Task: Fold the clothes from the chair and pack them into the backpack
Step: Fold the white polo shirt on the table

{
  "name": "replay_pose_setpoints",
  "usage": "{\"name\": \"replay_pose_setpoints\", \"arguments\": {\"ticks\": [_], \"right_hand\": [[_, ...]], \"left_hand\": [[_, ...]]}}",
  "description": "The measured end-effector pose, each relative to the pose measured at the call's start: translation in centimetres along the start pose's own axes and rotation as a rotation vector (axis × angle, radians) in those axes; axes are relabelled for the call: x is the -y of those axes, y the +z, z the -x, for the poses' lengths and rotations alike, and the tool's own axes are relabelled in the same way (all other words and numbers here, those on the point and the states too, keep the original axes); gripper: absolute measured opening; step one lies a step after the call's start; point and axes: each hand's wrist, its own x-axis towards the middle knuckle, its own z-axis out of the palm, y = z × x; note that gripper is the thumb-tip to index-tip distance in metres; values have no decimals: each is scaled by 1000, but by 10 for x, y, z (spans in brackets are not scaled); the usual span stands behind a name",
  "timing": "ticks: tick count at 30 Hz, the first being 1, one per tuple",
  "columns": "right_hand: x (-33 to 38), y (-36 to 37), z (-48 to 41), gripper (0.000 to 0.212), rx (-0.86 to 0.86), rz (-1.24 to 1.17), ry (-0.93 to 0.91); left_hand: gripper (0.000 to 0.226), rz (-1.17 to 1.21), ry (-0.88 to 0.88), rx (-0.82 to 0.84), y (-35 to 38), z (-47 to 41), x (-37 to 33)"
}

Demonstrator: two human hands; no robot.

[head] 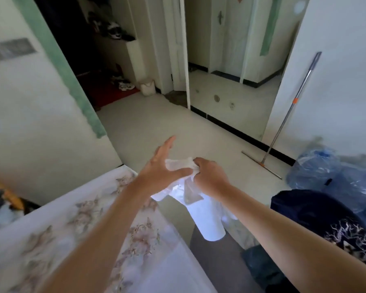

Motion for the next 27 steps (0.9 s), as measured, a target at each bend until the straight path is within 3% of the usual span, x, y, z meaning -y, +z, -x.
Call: {"name": "replay_pose_setpoints", "arguments": {"ticks": [3,5,8,10,12,17,20,24,27], "right_hand": [[71,32,13,16,-6,0,-128],[116,55,27,27,-2,-33,-227],[158,101,47,20,68,-82,-339],[167,145,58,39,123,85,-431],[171,186,74,59,218,251,-422],[187,265,110,78,470,348,-353],[193,298,126,82,615,374,-337],[187,324,138,88,687,480,-329],[166,335,141,104,747,648,-301]], "left_hand": [[115,-360,64,65,-30,45,38],[105,-288,10,-23,-49,72,68],[73,-149,-56,-127,-87,111,122],[67,-220,-72,-137,-115,139,161],[68,-303,-127,-90,-135,171,200],[59,-539,-378,106,-151,255,309],[66,-520,-514,216,-139,293,355],[67,-385,-507,203,-110,312,377],[82,-443,-454,219,-85,307,381]]}}
